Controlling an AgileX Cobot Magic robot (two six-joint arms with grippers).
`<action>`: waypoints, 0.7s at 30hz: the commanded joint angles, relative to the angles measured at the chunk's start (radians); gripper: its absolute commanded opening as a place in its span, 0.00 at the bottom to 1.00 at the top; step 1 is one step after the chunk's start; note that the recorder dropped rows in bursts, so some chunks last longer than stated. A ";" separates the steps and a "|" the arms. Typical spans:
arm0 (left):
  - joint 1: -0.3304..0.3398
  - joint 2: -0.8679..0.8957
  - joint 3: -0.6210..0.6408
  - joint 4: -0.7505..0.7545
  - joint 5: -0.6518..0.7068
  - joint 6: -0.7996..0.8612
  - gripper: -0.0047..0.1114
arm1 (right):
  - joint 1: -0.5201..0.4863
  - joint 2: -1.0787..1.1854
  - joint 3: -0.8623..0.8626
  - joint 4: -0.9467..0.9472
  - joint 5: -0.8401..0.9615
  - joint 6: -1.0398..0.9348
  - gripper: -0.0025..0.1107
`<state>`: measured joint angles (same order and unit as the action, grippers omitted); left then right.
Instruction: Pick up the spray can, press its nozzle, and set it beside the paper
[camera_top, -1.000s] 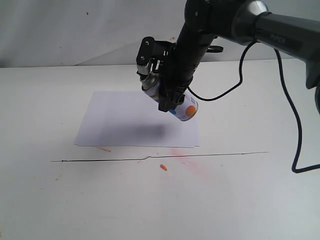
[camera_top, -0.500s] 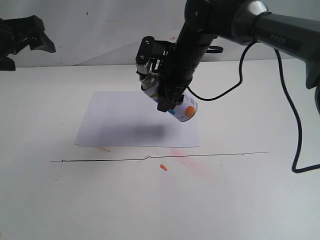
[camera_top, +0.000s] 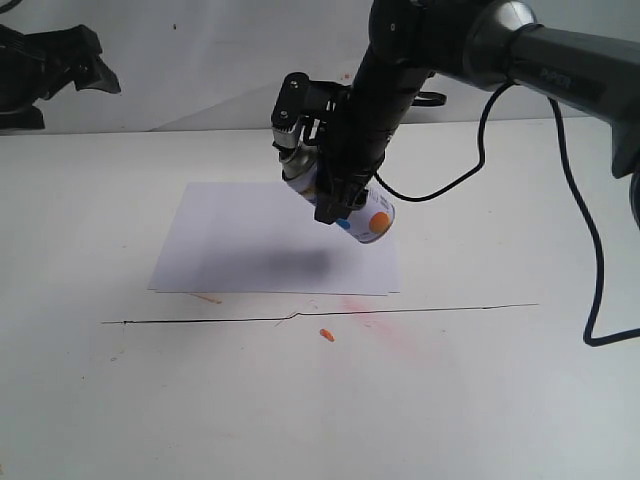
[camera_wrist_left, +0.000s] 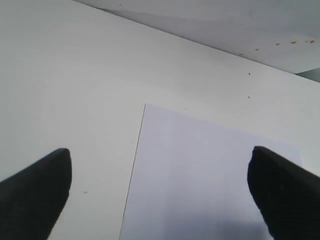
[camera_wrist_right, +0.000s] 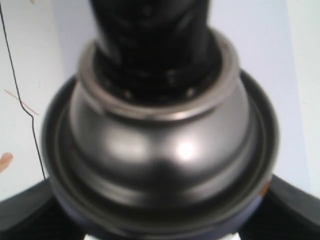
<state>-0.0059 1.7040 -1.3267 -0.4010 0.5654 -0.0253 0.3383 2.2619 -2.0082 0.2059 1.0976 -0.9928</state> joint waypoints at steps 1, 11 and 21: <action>-0.005 -0.003 -0.007 -0.008 -0.055 0.007 0.74 | -0.004 -0.010 -0.012 0.014 -0.017 0.005 0.02; -0.005 -0.003 -0.007 -0.134 -0.117 0.242 0.22 | -0.004 -0.007 -0.012 0.014 -0.030 0.011 0.02; -0.005 0.118 -0.121 -0.532 0.111 0.735 0.26 | 0.011 0.033 -0.012 -0.072 -0.018 0.056 0.02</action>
<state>-0.0059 1.7707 -1.3907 -0.8646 0.5901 0.6219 0.3402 2.3016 -2.0082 0.1451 1.0767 -0.9461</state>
